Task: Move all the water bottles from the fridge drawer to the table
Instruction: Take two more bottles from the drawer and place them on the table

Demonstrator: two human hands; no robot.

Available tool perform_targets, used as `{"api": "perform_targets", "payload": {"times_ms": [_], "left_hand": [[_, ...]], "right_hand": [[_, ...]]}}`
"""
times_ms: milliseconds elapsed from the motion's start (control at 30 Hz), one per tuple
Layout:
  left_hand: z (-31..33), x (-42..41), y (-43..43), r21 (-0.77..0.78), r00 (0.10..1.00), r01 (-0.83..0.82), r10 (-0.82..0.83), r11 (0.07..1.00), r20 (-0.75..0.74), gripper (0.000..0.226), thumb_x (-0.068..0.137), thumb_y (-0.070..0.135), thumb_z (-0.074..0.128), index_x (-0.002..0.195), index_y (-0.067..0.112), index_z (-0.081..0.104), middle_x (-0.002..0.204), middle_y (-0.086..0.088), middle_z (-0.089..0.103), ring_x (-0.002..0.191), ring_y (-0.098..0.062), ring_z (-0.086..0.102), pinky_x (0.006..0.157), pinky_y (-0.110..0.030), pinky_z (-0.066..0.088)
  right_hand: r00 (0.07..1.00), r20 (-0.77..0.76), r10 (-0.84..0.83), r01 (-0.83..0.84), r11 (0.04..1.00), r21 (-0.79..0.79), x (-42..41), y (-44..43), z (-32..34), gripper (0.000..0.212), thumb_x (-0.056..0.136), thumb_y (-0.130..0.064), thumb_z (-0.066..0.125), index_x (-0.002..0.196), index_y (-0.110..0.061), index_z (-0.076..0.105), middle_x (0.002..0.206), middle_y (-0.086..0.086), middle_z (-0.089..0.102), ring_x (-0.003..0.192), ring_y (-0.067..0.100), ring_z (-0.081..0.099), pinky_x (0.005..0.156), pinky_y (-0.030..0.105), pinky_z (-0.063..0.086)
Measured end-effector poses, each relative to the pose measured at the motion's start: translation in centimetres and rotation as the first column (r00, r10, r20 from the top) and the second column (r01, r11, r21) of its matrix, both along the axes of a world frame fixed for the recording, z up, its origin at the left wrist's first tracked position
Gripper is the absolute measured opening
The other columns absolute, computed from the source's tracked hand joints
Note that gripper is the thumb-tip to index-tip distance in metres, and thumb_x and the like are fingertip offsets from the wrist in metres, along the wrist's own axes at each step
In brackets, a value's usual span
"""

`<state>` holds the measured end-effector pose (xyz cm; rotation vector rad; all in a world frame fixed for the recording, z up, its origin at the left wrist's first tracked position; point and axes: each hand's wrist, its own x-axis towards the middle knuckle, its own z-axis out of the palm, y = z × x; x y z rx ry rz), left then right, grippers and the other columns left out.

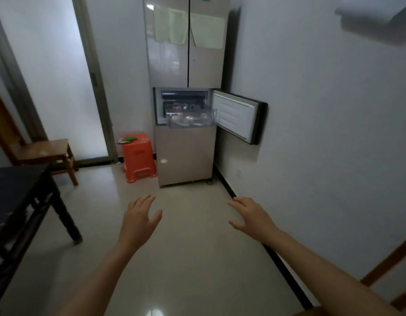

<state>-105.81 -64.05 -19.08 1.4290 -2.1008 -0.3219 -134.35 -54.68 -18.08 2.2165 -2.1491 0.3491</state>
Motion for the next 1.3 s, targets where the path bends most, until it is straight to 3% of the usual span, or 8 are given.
{"api": "perform_targets", "payload": {"times_ms": [367,633,933,1067,1300], "left_hand": [[0.8,-2.8,-15.6,-0.021,0.999,-0.003,0.002,1.0,-0.05,0.05,0.087,0.023,0.061,0.132,0.006,0.046,0.136,-0.012,0.049,0.13,-0.026,0.036,0.107,-0.038,0.028],[-0.3,-9.2,-25.3,-0.011,0.998,-0.014,0.013,1.0,-0.063,0.049,0.086,0.021,0.061,0.13,0.005,0.047,0.134,-0.012,0.05,0.128,-0.026,0.038,0.107,-0.035,0.028],[3.2,-17.4,-37.5,-0.083,0.989,-0.064,0.052,0.994,-0.138,0.041,0.085,0.018,0.062,0.124,0.008,0.054,0.128,-0.01,0.055,0.123,-0.025,0.041,0.104,-0.035,0.031],[2.5,-18.5,-41.3,-0.053,0.987,-0.123,0.116,0.991,-0.108,0.043,0.084,0.017,0.064,0.124,0.003,0.054,0.129,-0.014,0.055,0.123,-0.028,0.043,0.104,-0.037,0.032],[0.6,-19.2,-50.7,-0.061,0.977,-0.167,0.157,0.984,-0.148,0.039,0.082,0.012,0.066,0.119,0.005,0.058,0.122,-0.013,0.059,0.117,-0.028,0.049,0.099,-0.036,0.035]], "right_hand": [[1.0,-0.008,0.007,-0.008,1.0,-0.028,-4.1,-15.6,1.4,0.059,0.087,-0.04,0.058,0.138,-0.017,0.04,0.14,0.003,0.041,0.13,0.015,0.035,0.106,0.026,0.03],[0.999,0.043,-0.014,0.015,1.0,-0.025,-10.9,-26.9,0.5,0.059,0.088,-0.039,0.057,0.14,-0.02,0.037,0.144,0.004,0.036,0.133,0.014,0.031,0.107,0.024,0.027],[0.98,0.195,0.028,-0.013,0.997,-0.077,-18.0,-42.1,2.1,0.058,0.088,-0.035,0.058,0.14,-0.02,0.036,0.145,0.004,0.036,0.134,0.016,0.031,0.106,0.022,0.026],[0.966,0.255,0.032,-0.022,0.999,-0.04,-19.3,-46.9,1.0,0.058,0.088,-0.033,0.059,0.14,-0.02,0.037,0.145,0.004,0.035,0.134,0.017,0.031,0.107,0.026,0.028],[0.97,0.228,0.082,-0.08,0.997,-0.016,-20.1,-57.4,-0.7,0.058,0.089,-0.036,0.057,0.141,-0.022,0.035,0.147,0.003,0.032,0.136,0.014,0.027,0.108,0.024,0.025]]}}
